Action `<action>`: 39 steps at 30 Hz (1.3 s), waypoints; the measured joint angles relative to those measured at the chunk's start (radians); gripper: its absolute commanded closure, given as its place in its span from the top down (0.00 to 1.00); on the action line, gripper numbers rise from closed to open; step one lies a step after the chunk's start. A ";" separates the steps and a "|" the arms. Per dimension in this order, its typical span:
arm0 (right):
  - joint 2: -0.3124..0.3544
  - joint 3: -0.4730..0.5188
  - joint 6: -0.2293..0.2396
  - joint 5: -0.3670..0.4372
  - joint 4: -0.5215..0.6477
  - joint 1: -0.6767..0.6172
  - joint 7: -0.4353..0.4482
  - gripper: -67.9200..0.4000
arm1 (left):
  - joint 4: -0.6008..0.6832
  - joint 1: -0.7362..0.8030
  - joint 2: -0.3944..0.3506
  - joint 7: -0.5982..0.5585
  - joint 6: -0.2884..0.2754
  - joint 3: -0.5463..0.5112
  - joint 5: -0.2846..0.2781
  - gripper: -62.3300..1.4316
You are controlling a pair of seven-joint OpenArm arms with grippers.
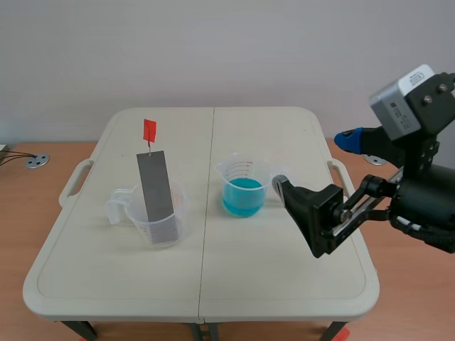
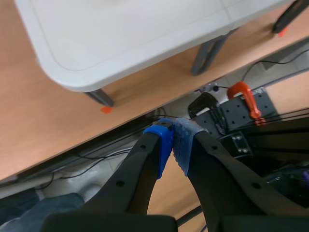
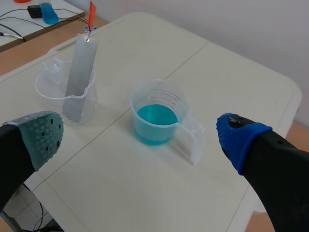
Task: Hold the metal plate by the orange handle, dip it into the blue solution, take it out and point at it, then put the plate back in the beaker on the left.
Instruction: 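Lift the metal plate out of the left beaker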
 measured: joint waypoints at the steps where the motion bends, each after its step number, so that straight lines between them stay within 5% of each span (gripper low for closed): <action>1: 0.000 -0.015 0.000 0.001 -0.008 0.016 -0.003 0.98 | 0.000 0.000 0.000 0.000 0.000 0.000 0.000 0.07; 7: -0.006 -0.100 0.000 0.026 -0.055 0.121 -0.019 0.98 | -0.010 0.000 0.000 0.060 -0.001 0.000 0.000 0.07; 39: -0.308 -0.418 0.007 0.025 -0.526 0.611 -0.086 0.98 | -0.023 0.000 0.000 0.072 -0.001 0.000 0.000 0.07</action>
